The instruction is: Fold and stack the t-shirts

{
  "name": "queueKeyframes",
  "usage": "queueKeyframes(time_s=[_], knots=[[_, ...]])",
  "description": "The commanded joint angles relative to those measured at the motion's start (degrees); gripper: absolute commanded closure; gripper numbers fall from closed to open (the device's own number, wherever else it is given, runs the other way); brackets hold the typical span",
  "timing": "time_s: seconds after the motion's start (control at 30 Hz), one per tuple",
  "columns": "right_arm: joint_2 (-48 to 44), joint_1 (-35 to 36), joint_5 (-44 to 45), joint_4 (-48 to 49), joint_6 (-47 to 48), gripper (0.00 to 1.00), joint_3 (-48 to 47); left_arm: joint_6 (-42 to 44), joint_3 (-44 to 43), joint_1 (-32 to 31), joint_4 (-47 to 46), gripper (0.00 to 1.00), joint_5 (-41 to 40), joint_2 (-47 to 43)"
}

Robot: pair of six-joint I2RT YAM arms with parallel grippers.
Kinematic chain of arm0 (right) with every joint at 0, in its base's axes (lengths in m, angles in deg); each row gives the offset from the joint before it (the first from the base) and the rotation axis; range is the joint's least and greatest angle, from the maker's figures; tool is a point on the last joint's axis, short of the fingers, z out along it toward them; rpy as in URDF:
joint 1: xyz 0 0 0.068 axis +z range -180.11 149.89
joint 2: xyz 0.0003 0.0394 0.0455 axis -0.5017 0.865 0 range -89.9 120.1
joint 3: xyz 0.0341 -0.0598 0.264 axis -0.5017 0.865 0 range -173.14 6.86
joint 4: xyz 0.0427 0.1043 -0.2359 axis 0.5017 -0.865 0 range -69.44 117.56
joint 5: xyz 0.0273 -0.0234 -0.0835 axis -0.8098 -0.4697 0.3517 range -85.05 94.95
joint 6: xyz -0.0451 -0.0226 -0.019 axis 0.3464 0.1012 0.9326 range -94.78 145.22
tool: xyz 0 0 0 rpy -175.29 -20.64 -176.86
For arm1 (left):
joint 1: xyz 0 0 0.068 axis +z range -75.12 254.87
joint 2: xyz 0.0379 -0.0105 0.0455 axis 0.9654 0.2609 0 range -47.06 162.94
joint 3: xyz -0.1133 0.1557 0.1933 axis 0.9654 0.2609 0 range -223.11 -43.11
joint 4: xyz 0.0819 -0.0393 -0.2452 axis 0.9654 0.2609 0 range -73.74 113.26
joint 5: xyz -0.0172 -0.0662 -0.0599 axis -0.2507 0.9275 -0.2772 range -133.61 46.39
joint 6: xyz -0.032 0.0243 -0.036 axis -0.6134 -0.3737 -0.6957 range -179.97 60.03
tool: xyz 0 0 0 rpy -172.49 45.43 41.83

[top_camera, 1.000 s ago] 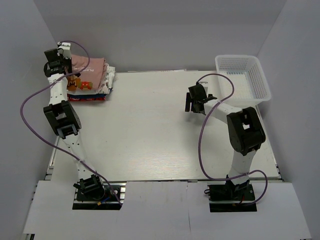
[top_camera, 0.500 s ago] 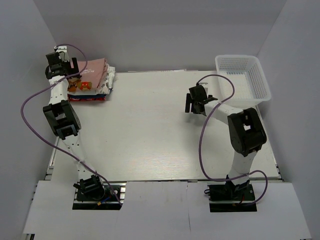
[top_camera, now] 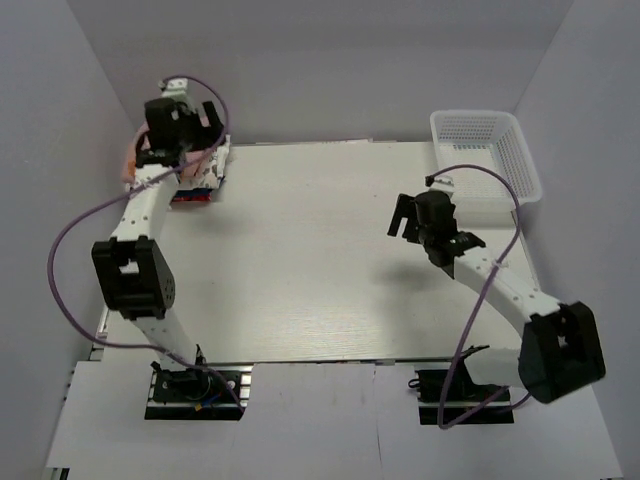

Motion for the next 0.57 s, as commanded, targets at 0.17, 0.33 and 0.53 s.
queueKeyframes(time_s=[0.17,0.33,0.53], knots=[[-17.31,-0.19,-3.95,4.29,-2.2,0.1,8.79,-17.34,37.87,-16.72,-11.75,0.0,-7.26,-28.37],[-29.69,-0.28,-4.3,14.25,-1.68,0.1,19.24,-18.51,46.43,-20.32,-6.42,0.0,-11.83,-37.88],[-33.58,-0.01,-8.34,15.67,-0.7,0.1,20.15,-18.51,49.06,-21.39,-4.19,0.0,-15.37,-42.89]])
